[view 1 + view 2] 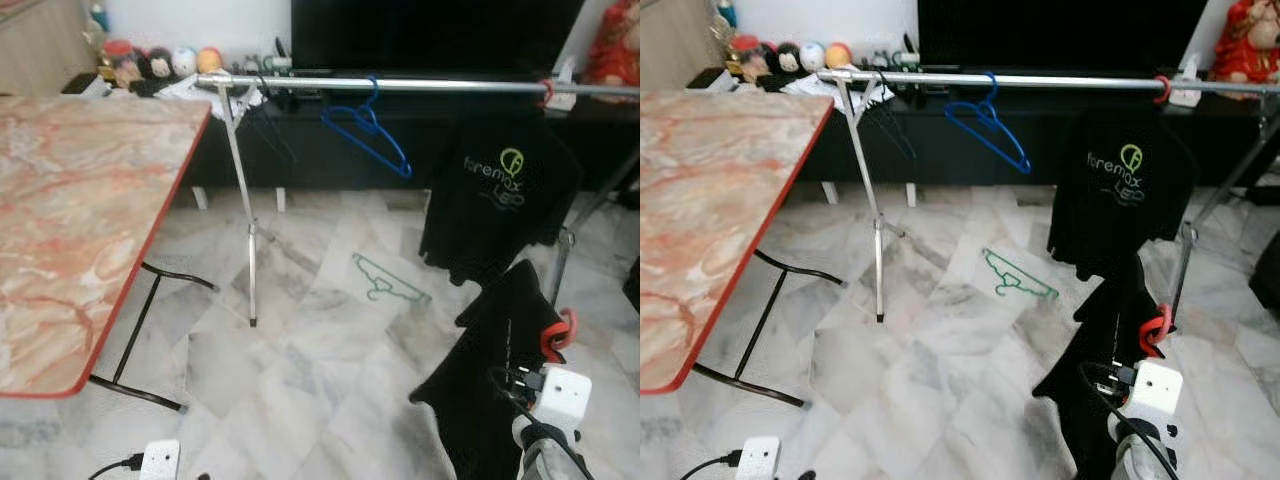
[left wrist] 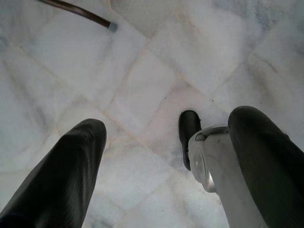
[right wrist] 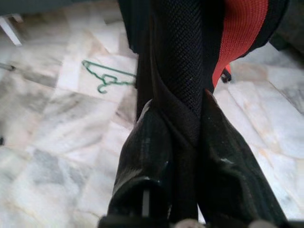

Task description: Hang hanger

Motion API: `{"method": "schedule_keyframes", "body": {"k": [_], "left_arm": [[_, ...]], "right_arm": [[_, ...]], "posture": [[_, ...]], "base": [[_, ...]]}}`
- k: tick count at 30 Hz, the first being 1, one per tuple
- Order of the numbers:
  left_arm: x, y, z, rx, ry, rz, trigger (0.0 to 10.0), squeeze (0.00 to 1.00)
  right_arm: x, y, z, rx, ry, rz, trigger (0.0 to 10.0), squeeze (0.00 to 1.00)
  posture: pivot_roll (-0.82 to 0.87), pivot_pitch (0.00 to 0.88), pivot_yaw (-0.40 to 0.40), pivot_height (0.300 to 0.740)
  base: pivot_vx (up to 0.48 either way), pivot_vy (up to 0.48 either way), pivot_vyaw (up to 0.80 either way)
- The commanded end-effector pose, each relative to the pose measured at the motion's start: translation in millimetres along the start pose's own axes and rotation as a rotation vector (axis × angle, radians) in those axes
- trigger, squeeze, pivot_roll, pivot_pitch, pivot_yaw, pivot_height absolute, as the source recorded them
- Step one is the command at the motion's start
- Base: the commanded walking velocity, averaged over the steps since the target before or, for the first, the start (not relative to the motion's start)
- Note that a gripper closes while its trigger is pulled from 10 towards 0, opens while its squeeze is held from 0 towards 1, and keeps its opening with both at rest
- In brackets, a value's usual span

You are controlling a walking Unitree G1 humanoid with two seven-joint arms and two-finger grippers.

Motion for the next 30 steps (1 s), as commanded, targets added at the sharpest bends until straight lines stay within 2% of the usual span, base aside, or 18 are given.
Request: {"method": "schedule_keyframes", "body": {"k": [1, 4, 8, 11, 15, 17, 21, 24, 30], "left_arm": [[-1.5, 1.2, -7.1, 0.023, -0.001, -0.006, 10.0, 0.00], [-1.4, 1.2, -7.0, 0.023, -0.004, -0.005, 10.0, 0.00], [-0.4, 1.2, -3.0, -0.002, -0.033, 0.001, 10.0, 0.00], [0.2, 1.3, 0.4, -0.028, -0.030, 0.014, 10.0, 0.00], [0.1, 1.1, -1.3, -0.014, -0.023, 0.017, 10.0, 0.00], [4.2, 0.1, 6.3, -0.035, -0.010, 0.015, 10.0, 0.00], [4.1, 1.2, -4.0, 0.011, -0.013, 0.010, 10.0, 0.00], [3.9, 2.9, -13.4, 0.046, -0.068, 0.004, 10.0, 0.00], [3.8, 4.1, -20.0, 0.073, -0.069, 0.011, 10.0, 0.00]], "right_arm": [[-5.2, -2.5, 5.9, -0.022, 0.000, -0.004, 10.0, 0.00], [-6.8, -6.2, 5.9, -0.014, 0.012, 0.000, 10.0, 0.00], [-0.6, -16.8, 12.0, -0.006, 0.047, 0.003, 10.0, 0.00], [2.3, -20.7, 14.1, 0.002, 0.104, 0.041, 10.0, 0.00], [4.4, -22.2, 13.0, 0.010, 0.101, 0.054, 10.0, 0.00], [7.7, -22.9, 11.6, 0.012, 0.093, 0.055, 10.0, 0.00], [14.9, -23.2, 10.7, 0.012, 0.087, 0.071, 10.0, 0.00], [15.6, -22.9, 8.7, 0.019, 0.087, 0.078, 10.0, 0.00], [5.2, -21.4, 0.0, 0.045, 0.090, 0.074, 10.0, 0.00]], "posture": [[-0.07, 0.038, -0.023, 0.740], [-0.07, 0.038, -0.023, 0.740], [-0.07, 0.038, -0.023, 0.740], [-0.06, 0.034, -0.031, 0.740], [-0.06, 0.033, -0.034, 0.740], [-0.06, 0.034, -0.034, 0.740], [-0.06, 0.036, -0.033, 0.740], [-0.06, 0.041, -0.035, 0.740], [-0.07, 0.044, -0.036, 0.740]], "base": [[0.000, 0.000, 0.00], [0.000, 0.000, 0.00], [0.000, 0.000, 0.00], [0.000, 0.000, 0.00], [0.000, 0.000, 0.00], [0.000, 0.000, 0.00], [0.000, 0.000, 0.00], [0.000, -0.082, 0.00], [0.000, -0.442, 0.00]]}}
Point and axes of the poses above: a point about 5 cm out from each wrist's last joint towards the gripper, its own y axis pointing back from the gripper into the wrist, its own z axis along the axis of the wrist's last joint, x = y × z, the point moved 5 cm from there along -y, pointing out of the wrist towards the gripper, and after that the axes turned 4 degrees about -y, right-handed, at the moved point
